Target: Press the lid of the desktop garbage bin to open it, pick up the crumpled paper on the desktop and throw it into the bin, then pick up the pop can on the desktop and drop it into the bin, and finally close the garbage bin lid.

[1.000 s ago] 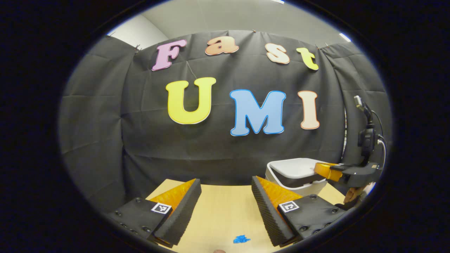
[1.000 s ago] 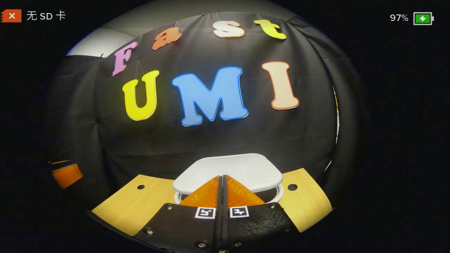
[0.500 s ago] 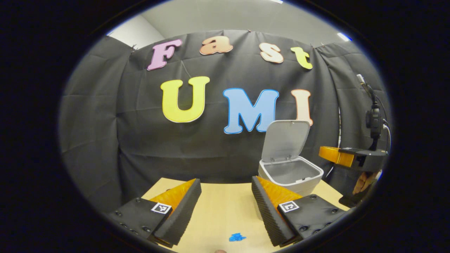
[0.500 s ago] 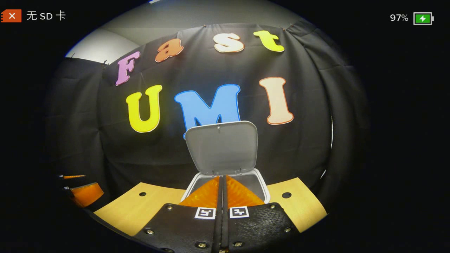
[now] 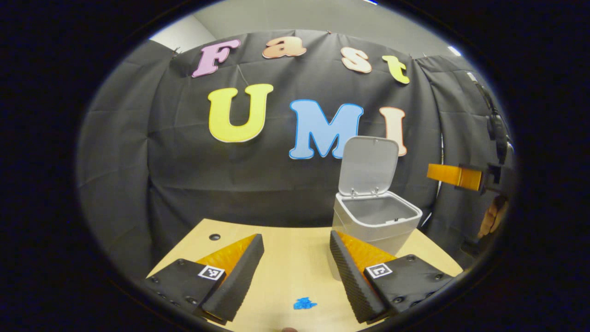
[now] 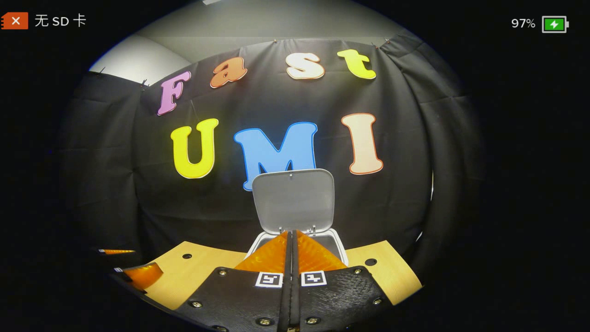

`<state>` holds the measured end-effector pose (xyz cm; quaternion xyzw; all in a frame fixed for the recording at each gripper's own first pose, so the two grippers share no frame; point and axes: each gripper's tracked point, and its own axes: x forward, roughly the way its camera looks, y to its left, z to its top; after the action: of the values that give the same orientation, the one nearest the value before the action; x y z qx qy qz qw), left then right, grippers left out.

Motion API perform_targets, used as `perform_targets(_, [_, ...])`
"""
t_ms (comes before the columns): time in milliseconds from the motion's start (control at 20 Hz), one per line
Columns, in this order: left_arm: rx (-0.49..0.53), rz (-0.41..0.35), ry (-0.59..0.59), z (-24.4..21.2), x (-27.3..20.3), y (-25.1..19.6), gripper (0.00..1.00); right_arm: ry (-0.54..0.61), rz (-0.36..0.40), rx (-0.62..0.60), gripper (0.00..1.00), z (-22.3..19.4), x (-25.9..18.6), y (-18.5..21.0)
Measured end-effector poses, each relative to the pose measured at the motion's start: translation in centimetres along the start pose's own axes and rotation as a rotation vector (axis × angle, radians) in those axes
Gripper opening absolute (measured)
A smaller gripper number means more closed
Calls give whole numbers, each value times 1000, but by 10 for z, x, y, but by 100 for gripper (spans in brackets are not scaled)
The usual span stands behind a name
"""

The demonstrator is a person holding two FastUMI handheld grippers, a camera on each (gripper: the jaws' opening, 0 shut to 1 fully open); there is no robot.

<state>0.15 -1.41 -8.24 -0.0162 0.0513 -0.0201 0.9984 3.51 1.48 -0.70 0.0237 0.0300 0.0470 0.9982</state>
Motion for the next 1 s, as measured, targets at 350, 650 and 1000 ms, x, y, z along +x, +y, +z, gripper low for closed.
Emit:
perform_targets(350, [8, -46, 140, -84, 18, -7, 96, -14, -16, -20, 1, 8, -9, -5])
perform_targets(650, [18, -84, 262, -148, 27, -17, 96, -9, -55, -44, 1, 9, -18, -20])
perform_targets(1000, [15, -103, 373, -208, 35, -24, 96, 6, -97, -60, 1, 7, -30, -38])
